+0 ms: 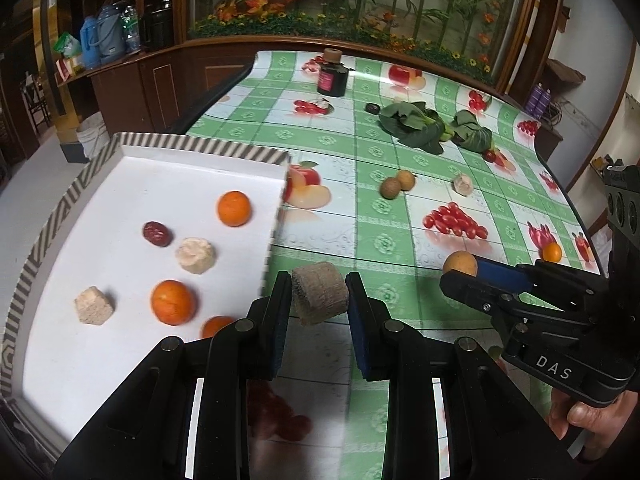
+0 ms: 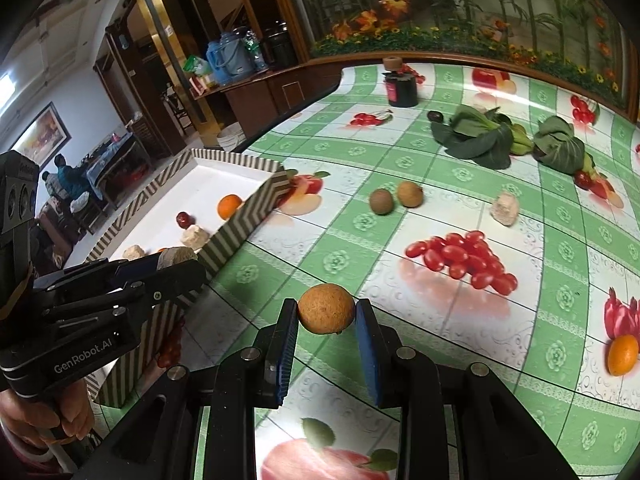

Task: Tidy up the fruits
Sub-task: 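Carry the tan cake with the left gripper while the right carries the brown bun to the tray, then open the left gripper over the tray while the right releases the brown bun there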

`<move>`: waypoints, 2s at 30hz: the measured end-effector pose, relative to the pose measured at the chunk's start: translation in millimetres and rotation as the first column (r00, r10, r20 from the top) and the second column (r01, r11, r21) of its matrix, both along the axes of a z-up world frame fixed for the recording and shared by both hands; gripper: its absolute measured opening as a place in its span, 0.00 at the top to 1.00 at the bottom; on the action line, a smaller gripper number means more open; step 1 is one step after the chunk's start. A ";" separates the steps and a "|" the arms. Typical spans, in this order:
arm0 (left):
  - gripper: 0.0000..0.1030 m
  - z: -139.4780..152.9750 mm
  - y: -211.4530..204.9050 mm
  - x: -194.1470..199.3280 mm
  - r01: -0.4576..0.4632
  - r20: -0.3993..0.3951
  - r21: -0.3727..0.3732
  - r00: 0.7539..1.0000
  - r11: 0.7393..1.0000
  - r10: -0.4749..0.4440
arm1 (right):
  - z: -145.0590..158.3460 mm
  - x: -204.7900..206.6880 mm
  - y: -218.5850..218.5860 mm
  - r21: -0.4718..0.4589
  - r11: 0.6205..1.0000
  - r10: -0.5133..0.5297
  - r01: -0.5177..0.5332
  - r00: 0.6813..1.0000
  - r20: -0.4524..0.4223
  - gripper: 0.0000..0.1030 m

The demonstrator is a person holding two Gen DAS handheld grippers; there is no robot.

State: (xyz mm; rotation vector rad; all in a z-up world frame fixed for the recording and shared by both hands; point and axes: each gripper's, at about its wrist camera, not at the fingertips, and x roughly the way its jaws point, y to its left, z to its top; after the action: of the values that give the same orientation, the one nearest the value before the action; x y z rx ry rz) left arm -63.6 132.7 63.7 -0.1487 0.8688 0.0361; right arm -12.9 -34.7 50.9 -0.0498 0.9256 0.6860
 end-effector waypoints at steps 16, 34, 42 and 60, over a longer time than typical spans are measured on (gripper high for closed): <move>0.74 7.9 99.8 -5.6 -0.164 -0.008 0.025 0.986 0.986 0.165 | 15.3 6.5 72.5 -0.016 0.992 0.127 -0.126 0.992 0.027 0.73; 0.74 -23.9 167.5 31.1 -0.249 -0.131 -0.025 0.961 0.968 0.243 | -4.2 63.4 197.3 -0.069 0.953 0.295 -0.295 0.955 0.000 0.73; 0.74 -33.2 175.0 38.2 -0.260 -0.161 -0.046 0.955 0.964 0.250 | -24.1 76.7 219.2 -0.085 0.944 0.318 -0.320 0.948 -0.036 0.72; 0.51 -32.6 173.9 35.4 -0.281 -0.150 -0.007 0.949 0.960 0.277 | -19.1 75.2 213.7 -0.073 0.947 0.312 -0.313 0.950 -0.029 0.64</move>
State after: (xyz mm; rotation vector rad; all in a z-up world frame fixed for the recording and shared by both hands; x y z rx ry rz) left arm -28.2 306.6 31.1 -0.2975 0.9918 0.3032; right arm 62.4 179.0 31.7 -0.2643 0.9699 0.9457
